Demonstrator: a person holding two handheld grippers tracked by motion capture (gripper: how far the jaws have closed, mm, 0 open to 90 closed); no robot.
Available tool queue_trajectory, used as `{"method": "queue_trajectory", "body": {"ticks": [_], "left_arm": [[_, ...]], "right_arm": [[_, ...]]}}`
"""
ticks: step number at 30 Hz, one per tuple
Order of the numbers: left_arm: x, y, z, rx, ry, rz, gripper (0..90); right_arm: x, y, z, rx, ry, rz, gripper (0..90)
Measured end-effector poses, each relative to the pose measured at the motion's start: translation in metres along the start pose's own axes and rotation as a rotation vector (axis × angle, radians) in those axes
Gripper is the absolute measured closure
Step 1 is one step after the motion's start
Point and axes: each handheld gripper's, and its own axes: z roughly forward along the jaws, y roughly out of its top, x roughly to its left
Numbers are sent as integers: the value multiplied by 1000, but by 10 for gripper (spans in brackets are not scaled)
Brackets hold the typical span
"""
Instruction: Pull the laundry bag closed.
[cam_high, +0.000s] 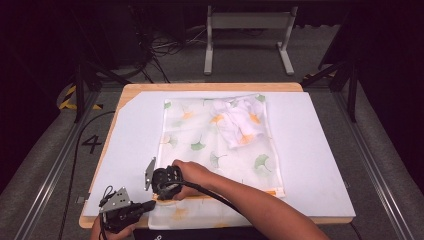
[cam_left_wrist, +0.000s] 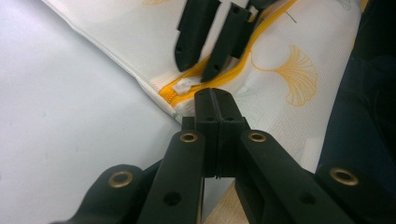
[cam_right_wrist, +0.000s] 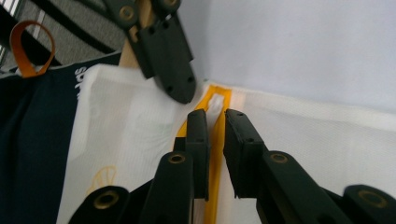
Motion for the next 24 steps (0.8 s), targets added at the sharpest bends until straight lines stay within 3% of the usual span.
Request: {"method": "queue_trajectory", "body": {"ticks": [4,10,16,19,24], "left_arm": [[1,0,0,-3,-2,-1,900],[1,0,0,-5,-4,-4,900],[2,-1,0,-8,-15,-16,900],[3,-1,0,-9,-14,-14,900],[3,-1,0,-10,-14,-16,900]], "right_arm": [[0,-1,-3,-19,12,42,767],[3,6,1,39,-21,54,717],[0,14,7,94,-41,95,768],[10,19,9,141,-105,24,841],[11,18,8,131,-113,19,847]]}}
